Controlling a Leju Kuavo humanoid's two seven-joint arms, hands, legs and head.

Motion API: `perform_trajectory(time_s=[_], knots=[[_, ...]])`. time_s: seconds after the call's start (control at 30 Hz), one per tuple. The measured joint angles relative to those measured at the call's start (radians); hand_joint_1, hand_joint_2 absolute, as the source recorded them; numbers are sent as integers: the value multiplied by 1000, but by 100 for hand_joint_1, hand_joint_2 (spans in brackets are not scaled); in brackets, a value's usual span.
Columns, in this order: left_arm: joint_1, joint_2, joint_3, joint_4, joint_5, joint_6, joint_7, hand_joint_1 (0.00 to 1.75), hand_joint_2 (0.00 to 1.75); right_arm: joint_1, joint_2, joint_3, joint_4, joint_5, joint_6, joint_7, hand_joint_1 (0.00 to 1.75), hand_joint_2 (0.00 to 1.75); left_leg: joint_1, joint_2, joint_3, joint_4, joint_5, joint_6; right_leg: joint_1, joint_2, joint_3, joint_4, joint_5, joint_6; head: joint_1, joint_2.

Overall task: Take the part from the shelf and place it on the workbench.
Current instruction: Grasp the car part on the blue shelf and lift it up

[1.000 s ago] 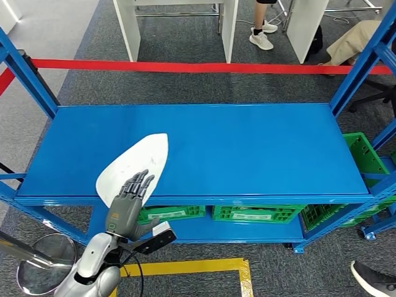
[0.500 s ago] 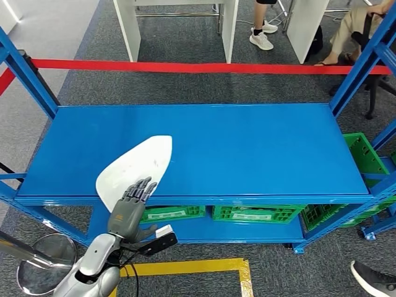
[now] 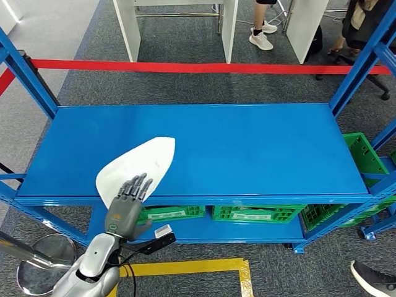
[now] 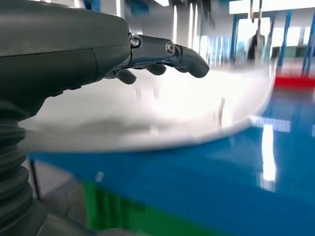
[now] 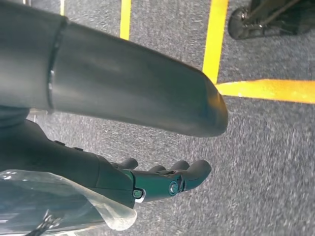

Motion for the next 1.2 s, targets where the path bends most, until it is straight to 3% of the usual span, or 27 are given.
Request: perform_trajectory(time_s=[0.07,0.23,0.5,0.87,1.1,1.13,1.2], knots=[[-11,2,13,20,-32,62,2,0,175,2,0,8,1,-14,-13,11,0,0,0,0,0,0,0,0,0,0,0,0,0,0,0,0],[-58,4,48,85,-103,61,36,0,175,-5,0,12,6,48,17,-23,0,0,0,0,0,0,0,0,0,0,0,0,0,0,0,0],[-83,9,90,130,-163,163,41,0,175,-22,0,-21,27,119,33,-63,0,0,0,0,0,0,0,0,0,0,-1,0,0,0,0,0],[-122,36,58,189,-181,122,133,0,175,-38,0,-33,50,148,31,-76,0,0,0,0,0,0,2,-1,0,-1,0,0,1,0,0,0],[-137,53,38,219,-183,112,145,0,175,-38,0,-35,57,149,30,-76,0,0,1,0,0,0,4,-2,1,-1,-1,1,3,-2,0,0],[-138,54,36,221,-183,112,145,12,175,-38,0,-35,57,150,30,-76,0,0,1,0,0,0,4,-2,1,-1,-1,1,3,-2,0,0],[-141,57,32,224,-183,111,145,96,175,-38,0,-35,58,150,30,-76,0,0,1,0,0,0,4,-2,1,-1,0,1,3,-2,0,0]])
